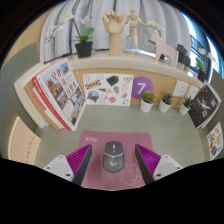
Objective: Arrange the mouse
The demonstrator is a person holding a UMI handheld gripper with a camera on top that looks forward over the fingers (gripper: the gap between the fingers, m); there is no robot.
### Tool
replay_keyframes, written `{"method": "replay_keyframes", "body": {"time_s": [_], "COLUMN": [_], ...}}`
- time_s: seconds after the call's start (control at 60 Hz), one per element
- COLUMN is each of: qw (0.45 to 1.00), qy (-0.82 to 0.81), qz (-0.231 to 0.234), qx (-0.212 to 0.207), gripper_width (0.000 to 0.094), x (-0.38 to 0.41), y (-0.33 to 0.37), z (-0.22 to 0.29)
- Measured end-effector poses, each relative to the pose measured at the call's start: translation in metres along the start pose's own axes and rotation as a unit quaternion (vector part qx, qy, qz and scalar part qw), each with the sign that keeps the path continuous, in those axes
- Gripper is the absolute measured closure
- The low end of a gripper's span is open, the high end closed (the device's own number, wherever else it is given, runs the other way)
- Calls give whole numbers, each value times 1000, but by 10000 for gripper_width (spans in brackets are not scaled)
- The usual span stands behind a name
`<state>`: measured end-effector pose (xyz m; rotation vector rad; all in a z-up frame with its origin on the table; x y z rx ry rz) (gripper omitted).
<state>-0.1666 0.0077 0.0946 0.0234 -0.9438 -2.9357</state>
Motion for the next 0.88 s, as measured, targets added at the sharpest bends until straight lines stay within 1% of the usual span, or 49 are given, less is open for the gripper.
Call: {"method": "replay_keyframes", "body": {"time_s": [0.183, 0.333, 0.383, 0.517, 0.7, 0.883], "qw": [999, 997, 996, 997, 997, 997], "qy": [-9, -6, -3, 4, 10, 11], "qz": [-1, -14, -22, -28, -19, -19], "qx": [-46, -79, -84, -78, -74, -76], "gripper_width": [69, 66, 69, 68, 68, 71], "x": [6, 9, 9, 16, 32, 40], "y": [81, 141, 158, 193, 232, 257], "z": [57, 78, 77, 62, 47, 39]}}
Point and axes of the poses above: the point between the fingertips, and its own axes, seen from behind it with the camera up: x to the left, z up, y backward, against the way the camera looks, the point moved 4 cm from there along y, backward, against the way the camera looks, and after that the axes turned 11 degrees about -x, right-handed, at the moved point
